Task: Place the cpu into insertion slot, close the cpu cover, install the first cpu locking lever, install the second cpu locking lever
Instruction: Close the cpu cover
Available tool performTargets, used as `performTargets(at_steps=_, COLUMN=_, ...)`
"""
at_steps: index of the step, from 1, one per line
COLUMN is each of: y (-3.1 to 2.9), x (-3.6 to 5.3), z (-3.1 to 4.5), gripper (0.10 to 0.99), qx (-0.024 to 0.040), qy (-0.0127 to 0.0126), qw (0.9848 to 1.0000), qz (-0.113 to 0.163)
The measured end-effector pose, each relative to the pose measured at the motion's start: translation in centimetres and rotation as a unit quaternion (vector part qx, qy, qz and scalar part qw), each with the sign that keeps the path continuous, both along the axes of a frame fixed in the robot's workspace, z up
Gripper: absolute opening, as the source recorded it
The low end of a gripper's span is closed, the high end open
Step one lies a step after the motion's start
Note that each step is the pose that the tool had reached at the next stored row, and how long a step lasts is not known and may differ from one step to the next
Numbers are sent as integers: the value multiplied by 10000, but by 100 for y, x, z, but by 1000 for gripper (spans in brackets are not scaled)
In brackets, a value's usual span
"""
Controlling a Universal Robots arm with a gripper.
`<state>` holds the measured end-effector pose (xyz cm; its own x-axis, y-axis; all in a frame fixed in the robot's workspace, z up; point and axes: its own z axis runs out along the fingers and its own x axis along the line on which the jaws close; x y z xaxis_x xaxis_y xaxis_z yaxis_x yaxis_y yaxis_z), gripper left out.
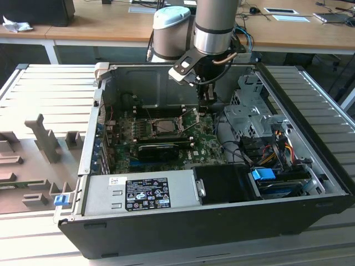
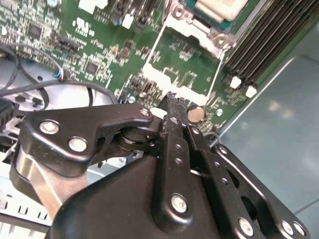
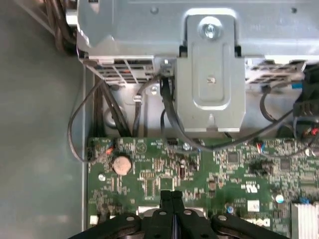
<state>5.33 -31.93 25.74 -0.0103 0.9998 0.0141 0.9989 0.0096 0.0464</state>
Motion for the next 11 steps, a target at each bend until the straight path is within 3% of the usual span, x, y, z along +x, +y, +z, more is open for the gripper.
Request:
performTargets(at_steps=4, y=6, x=78, z=-42, gripper=106, qx=-1, qy=0, qw=10000, qz=48)
performTargets(at_steps=7, y=6, x=91, z=-118, gripper=106, qx=0, qy=4, qw=10000, qz=65)
performTargets(at_steps=8, y=6, x=91, z=-119, gripper=106, qx=-1, qy=20, qw=10000, qz=68)
performTargets(at_steps=9, y=6, x=90, z=-119, gripper=106, qx=-1, qy=58, qw=10000, qz=69)
performTargets(at_steps=10, y=6, x=87, z=-119, gripper=106, qx=0, qy=102, qw=9999, qz=69)
performTargets(at_steps=11, y=7, x=77, z=-119, gripper=106, qx=0, qy=167, qw=9998, qz=69)
